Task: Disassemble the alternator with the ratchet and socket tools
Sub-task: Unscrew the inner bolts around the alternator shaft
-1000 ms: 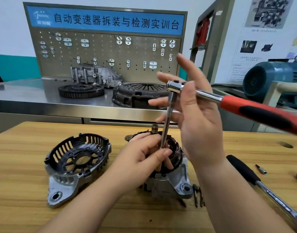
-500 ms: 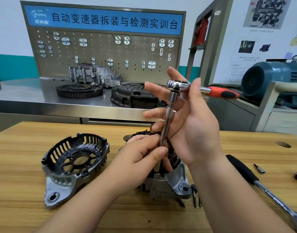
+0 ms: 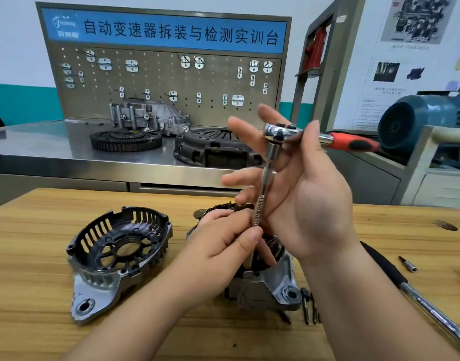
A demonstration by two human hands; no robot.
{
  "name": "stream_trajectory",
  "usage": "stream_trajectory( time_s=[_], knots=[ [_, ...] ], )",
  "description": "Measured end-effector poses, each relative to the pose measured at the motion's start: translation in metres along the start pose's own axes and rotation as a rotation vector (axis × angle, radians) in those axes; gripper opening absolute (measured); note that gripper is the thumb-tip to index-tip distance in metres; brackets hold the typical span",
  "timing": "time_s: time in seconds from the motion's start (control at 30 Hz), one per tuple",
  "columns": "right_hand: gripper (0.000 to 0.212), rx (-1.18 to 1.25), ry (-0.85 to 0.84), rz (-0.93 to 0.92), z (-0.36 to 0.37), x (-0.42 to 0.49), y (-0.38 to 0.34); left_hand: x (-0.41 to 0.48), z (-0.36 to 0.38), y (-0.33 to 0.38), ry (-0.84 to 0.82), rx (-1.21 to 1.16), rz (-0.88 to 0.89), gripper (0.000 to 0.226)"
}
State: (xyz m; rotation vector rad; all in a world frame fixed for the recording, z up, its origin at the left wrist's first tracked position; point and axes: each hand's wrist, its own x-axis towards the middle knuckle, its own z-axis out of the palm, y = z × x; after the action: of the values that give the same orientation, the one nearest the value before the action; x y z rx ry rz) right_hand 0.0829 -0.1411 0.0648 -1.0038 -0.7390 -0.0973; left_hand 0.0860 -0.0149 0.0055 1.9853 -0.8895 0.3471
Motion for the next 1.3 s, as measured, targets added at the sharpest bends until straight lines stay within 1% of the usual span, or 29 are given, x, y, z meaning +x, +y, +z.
stream_trajectory(
  time_s=[0.07, 0.1, 0.13, 0.2, 0.27, 0.3, 0.33, 0.4, 0.47, 0.53, 0.6, 0.63, 0.7, 0.83, 0.9, 0.93, 1.0, 1.1, 1.17, 1.23, 1.3],
  knots=[
    [0.052, 0.0, 0.003, 0.015, -0.001, -0.001, 0.002, 0.0, -0.001, 0.0, 0.0, -0.001, -0.002, 0.037],
    [0.049, -0.044, 0.018, -0.025, 0.0, -0.001, 0.002, 0.0, -0.001, 0.001, 0.006, -0.005, -0.016, 0.035],
    [0.043, -0.122, 0.033, -0.092, 0.001, -0.001, 0.002, 0.0, 0.0, 0.001, 0.016, -0.008, -0.036, 0.034],
    [0.031, -0.369, 0.067, -0.279, 0.004, -0.002, 0.0, -0.002, 0.002, 0.001, 0.044, -0.011, -0.08, 0.034],
    [0.029, -0.632, 0.076, -0.467, 0.004, -0.004, 0.001, -0.002, 0.005, 0.003, 0.086, -0.041, -0.071, 0.032],
    [0.028, -0.688, 0.059, -0.532, 0.004, -0.005, 0.002, -0.002, 0.006, 0.003, 0.109, -0.067, -0.055, 0.03],
    [0.027, -0.682, 0.043, -0.552, 0.005, -0.006, 0.002, -0.002, 0.006, 0.002, 0.119, -0.081, -0.048, 0.028],
    [0.025, -0.565, 0.034, -0.459, 0.009, -0.004, 0.002, -0.002, 0.006, 0.0, 0.096, -0.057, -0.044, 0.037],
    [0.029, -0.348, 0.029, -0.296, 0.011, -0.003, 0.0, -0.003, 0.005, -0.002, 0.065, -0.025, -0.019, 0.049],
    [0.043, -0.132, 0.015, -0.127, 0.007, -0.002, -0.001, -0.003, 0.004, -0.003, 0.059, -0.012, 0.021, 0.051],
    [0.054, -0.004, -0.015, -0.002, 0.004, -0.002, 0.0, -0.003, 0.003, -0.002, 0.061, 0.016, 0.046, 0.048],
    [0.055, 0.014, -0.027, 0.018, 0.003, -0.003, 0.0, -0.003, 0.003, -0.003, 0.061, 0.025, 0.055, 0.048],
    [0.051, -0.022, -0.019, -0.018, 0.003, -0.002, 0.001, -0.002, 0.003, -0.003, 0.059, 0.028, 0.057, 0.048],
    [0.029, -0.329, 0.013, -0.275, 0.005, -0.002, -0.003, -0.003, 0.006, -0.003, 0.099, -0.035, -0.012, 0.046],
    [0.027, -0.431, -0.008, -0.344, 0.006, -0.003, -0.004, -0.003, 0.006, -0.003, 0.104, -0.062, -0.028, 0.043],
    [0.028, -0.417, -0.015, -0.348, 0.007, -0.003, -0.004, -0.003, 0.006, -0.002, 0.107, -0.068, -0.027, 0.04],
    [0.03, -0.272, -0.02, -0.276, 0.008, -0.002, -0.003, -0.003, 0.006, -0.002, 0.117, -0.064, -0.021, 0.035],
    [0.046, -0.058, -0.004, -0.056, 0.007, 0.0, -0.004, -0.003, 0.006, -0.003, 0.113, -0.048, 0.018, 0.04],
    [0.053, 0.04, -0.005, 0.07, 0.004, -0.001, -0.006, -0.004, 0.006, -0.003, 0.088, -0.056, 0.033, 0.043],
    [0.058, 0.083, -0.008, 0.128, 0.001, -0.001, -0.006, -0.004, 0.005, -0.004, 0.077, -0.028, 0.052, 0.043],
    [0.056, 0.072, -0.015, 0.108, 0.001, -0.002, -0.004, -0.003, 0.005, -0.005, 0.088, 0.005, 0.073, 0.041]
  ],
)
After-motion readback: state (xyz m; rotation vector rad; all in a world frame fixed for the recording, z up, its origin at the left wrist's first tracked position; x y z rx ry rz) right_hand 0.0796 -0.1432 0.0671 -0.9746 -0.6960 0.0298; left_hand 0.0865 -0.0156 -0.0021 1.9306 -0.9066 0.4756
